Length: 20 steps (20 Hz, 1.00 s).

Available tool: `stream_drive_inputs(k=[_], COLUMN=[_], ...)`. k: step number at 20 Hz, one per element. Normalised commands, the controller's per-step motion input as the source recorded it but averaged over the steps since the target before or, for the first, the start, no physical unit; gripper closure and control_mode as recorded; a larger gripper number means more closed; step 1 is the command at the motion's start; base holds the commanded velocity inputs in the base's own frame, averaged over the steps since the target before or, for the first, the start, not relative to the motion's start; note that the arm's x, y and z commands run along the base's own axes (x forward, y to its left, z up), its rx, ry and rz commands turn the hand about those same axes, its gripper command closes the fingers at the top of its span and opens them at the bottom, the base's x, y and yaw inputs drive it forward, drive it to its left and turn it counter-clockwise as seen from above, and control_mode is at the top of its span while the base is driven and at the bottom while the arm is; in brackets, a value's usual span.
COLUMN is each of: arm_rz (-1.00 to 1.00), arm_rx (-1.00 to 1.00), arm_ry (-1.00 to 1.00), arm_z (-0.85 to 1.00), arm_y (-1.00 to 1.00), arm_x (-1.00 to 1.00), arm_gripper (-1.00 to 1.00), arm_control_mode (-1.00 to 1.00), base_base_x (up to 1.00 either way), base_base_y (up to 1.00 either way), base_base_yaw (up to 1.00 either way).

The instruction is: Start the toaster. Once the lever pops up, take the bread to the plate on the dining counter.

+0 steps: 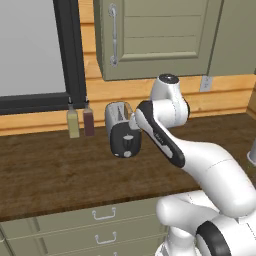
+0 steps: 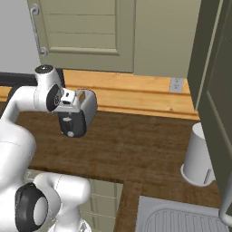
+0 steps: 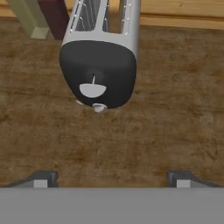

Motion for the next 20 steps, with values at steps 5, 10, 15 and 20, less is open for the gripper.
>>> stream_drive_inputs(k=[5,10,15,20], arm_rz=[-0.01,-0.02,0.00,0.00], arm_rx=[0.00,0.00,0.00,0.00], arm_ry=[-0.09,-0.01,0.00,0.00], arm_z=[-0.25,-0.08,-0.21,-0.26], arm_y=[0.47,0.18,0.01,0.00], arm_x=[0.38,0.47,0.49,0.25], arm_gripper=[-1.00,-1.00,-1.00,-1.00], arm_control_mode=[-1.00,-1.00,-1.00,-1.00], base_base_x=[0.00,0.00,0.00,0.00], base_base_y=[0.00,0.00,0.00,0.00], base_base_yaw=[0.00,0.00,0.00,0.00])
